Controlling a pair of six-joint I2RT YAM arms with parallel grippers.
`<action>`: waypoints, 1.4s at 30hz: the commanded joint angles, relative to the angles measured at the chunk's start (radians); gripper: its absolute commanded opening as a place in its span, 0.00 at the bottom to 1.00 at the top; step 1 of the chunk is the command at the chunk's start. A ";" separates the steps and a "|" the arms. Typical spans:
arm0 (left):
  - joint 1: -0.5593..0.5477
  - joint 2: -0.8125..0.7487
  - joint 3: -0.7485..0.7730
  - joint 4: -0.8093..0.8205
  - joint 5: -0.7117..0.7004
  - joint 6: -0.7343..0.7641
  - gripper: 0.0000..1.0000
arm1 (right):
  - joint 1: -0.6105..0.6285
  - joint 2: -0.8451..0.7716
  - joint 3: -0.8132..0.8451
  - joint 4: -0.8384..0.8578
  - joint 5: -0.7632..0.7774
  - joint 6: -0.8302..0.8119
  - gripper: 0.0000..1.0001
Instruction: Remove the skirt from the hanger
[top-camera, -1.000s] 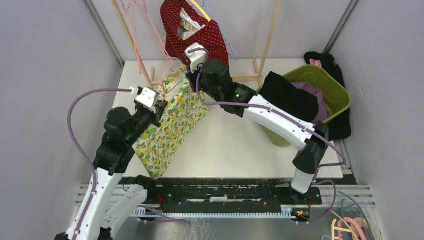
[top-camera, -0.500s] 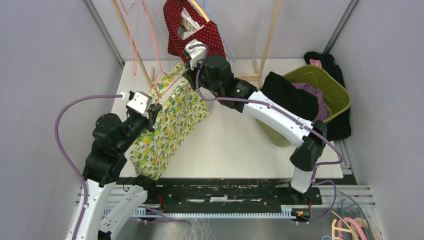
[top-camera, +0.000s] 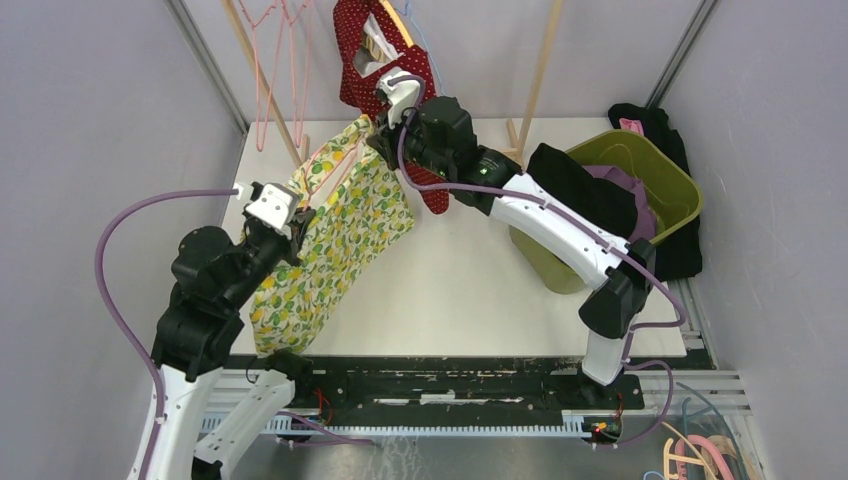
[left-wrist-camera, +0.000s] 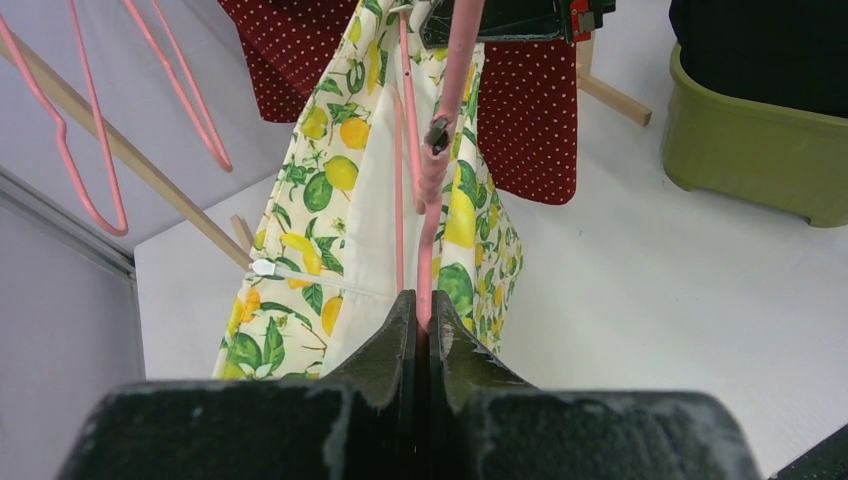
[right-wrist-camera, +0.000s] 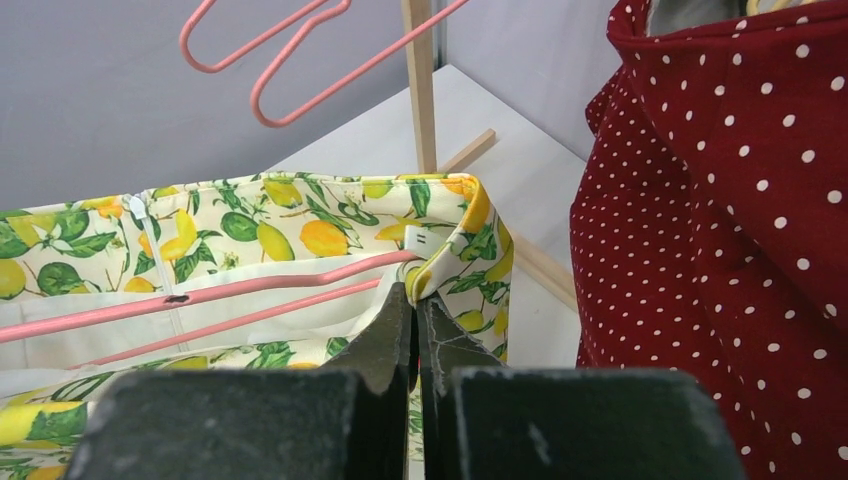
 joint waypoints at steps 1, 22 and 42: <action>0.008 -0.072 0.082 -0.141 -0.083 0.060 0.03 | -0.231 0.010 0.046 0.075 0.335 -0.115 0.01; 0.008 0.075 0.124 0.373 -0.116 0.028 0.03 | -0.249 0.005 -0.049 0.060 0.214 0.017 0.01; 0.008 0.438 0.172 0.600 -0.263 -0.033 0.03 | -0.068 -0.329 -0.128 -0.128 0.023 -0.064 0.01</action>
